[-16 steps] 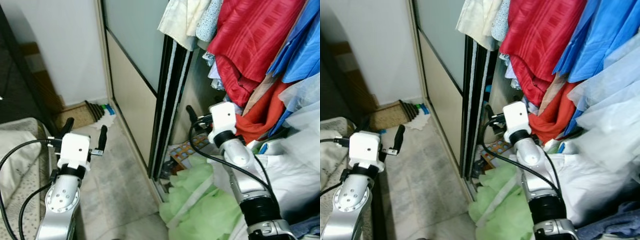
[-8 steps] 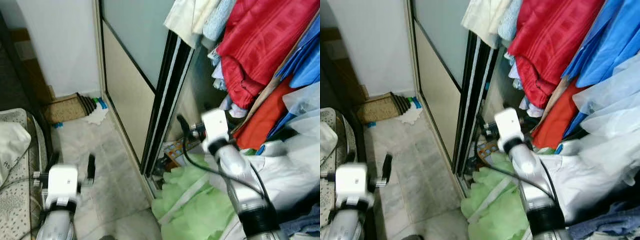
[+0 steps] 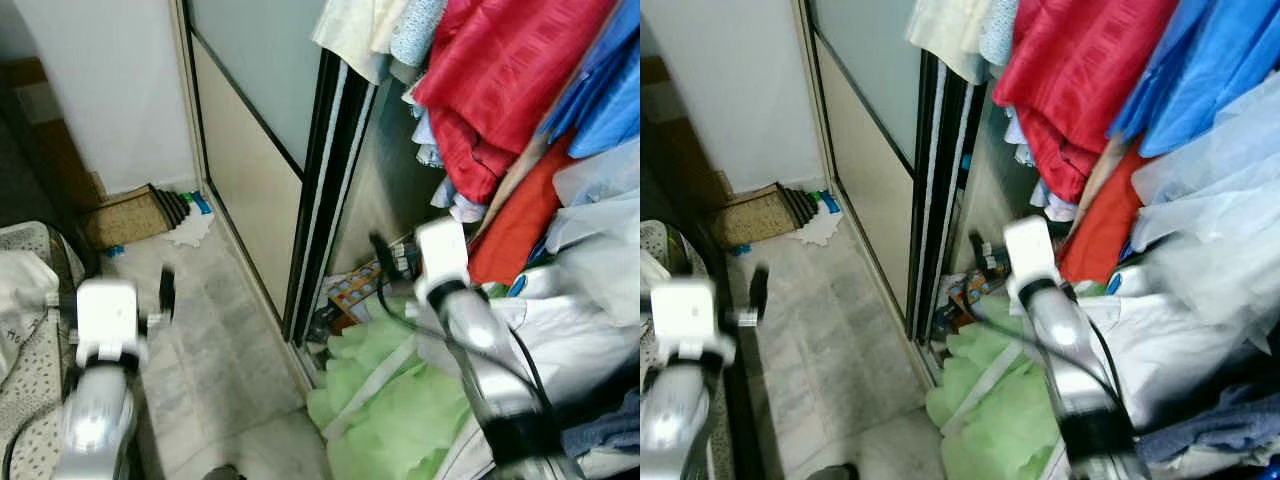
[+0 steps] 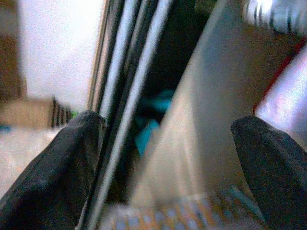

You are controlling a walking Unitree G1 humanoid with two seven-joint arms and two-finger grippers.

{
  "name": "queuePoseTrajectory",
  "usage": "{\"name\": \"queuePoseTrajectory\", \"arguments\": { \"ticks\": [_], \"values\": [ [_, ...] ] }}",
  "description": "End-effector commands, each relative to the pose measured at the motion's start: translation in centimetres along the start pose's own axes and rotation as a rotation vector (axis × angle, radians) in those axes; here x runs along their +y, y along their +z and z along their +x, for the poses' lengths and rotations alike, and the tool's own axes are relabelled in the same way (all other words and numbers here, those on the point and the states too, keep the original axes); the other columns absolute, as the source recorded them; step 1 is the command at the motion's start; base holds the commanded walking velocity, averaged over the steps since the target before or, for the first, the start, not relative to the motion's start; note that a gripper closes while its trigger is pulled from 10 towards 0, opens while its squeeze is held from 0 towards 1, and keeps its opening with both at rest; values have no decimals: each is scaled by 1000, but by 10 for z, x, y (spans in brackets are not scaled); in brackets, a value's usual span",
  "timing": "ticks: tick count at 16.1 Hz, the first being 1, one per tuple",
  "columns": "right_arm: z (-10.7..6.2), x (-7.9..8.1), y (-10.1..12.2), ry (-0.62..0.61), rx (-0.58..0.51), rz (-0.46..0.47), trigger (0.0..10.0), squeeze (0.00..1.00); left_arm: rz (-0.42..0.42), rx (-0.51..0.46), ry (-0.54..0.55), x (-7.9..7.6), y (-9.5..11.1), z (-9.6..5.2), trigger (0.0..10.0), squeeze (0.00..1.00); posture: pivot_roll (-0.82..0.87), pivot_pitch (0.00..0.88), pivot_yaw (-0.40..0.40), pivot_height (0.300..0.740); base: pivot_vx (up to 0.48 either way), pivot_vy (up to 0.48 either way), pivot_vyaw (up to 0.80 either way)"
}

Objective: Clean up the room

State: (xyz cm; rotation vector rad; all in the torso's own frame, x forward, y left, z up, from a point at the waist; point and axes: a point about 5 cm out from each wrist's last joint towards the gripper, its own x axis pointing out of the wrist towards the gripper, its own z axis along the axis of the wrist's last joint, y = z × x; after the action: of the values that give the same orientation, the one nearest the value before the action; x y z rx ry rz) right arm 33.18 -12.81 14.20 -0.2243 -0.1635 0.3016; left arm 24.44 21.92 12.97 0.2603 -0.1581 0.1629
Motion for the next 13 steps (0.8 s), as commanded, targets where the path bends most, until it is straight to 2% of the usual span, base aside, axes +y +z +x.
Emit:
{"name": "queuePoseTrajectory", "arguments": {
  "ticks": [1,2,3,5,8,10,13],
  "values": [
    [1,5,-12,-10,45,14,10000,0,4,45,19,1,-13,2,10000,0,160,87,-116,740,0,0,0],
    [7,5,-9,-38,54,72,10000,0,-58,67,57,5,-13,8,10000,0,155,37,-120,740,0,0,0],
    [4,15,4,40,-22,-6,10000,0,-8,33,7,2,-7,6,10000,0,145,31,-116,740,0,0,0],
    [2,16,-8,25,27,29,10000,0,-23,61,32,-1,-16,7,10000,0,143,21,-119,740,0,0,0],
    [4,14,-5,-8,1,31,10000,0,0,1,10,-5,-4,18,10000,0,140,0,-105,740,0,0,0],
    [1,8,-6,-57,13,45,10000,0,-24,-3,-15,-9,0,21,10000,0,119,0,-90,740,0,0,0],
    [-7,-2,-7,-78,11,41,10000,0,-18,23,-57,-26,-11,13,10000,0,98,0,-100,740,0,0,0]
  ]
}}
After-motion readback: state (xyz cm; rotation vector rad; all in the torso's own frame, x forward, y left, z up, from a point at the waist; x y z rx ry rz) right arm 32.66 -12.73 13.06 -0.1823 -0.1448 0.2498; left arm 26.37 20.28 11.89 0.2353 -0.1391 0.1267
